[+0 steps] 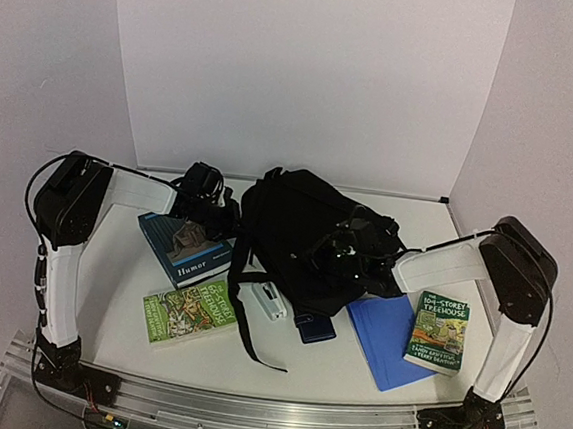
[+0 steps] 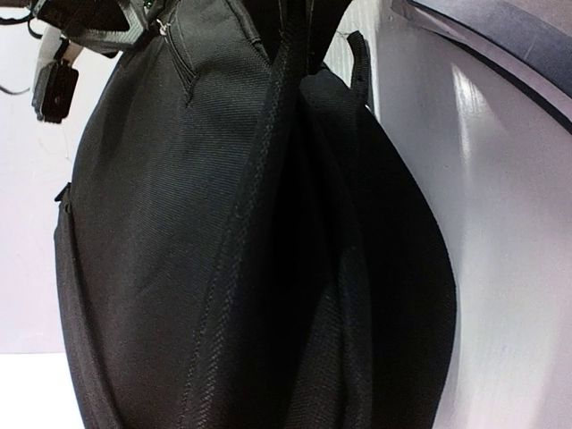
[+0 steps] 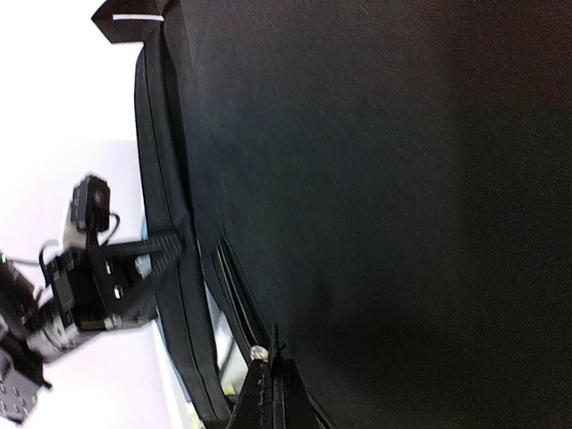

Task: Pack the student bag
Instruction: Unzip the student bag at the center of the board.

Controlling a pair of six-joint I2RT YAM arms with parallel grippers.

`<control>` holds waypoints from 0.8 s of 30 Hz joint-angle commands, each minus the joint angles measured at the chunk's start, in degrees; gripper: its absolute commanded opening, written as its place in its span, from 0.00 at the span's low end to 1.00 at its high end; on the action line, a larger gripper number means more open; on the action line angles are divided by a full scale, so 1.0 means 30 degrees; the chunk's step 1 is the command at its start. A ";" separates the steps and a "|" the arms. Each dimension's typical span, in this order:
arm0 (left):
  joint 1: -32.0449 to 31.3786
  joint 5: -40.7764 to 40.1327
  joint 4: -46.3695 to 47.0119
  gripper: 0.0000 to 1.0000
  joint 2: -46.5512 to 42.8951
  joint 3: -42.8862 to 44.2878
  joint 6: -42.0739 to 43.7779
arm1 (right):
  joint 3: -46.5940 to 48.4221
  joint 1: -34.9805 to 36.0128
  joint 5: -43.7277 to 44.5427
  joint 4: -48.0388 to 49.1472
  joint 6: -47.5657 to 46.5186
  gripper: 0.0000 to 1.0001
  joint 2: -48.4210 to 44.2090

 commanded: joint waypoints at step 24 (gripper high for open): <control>0.0617 -0.1716 -0.1931 0.15 -0.0515 0.1926 0.1827 | -0.3892 0.3921 0.5270 -0.6209 -0.0470 0.01 -0.5809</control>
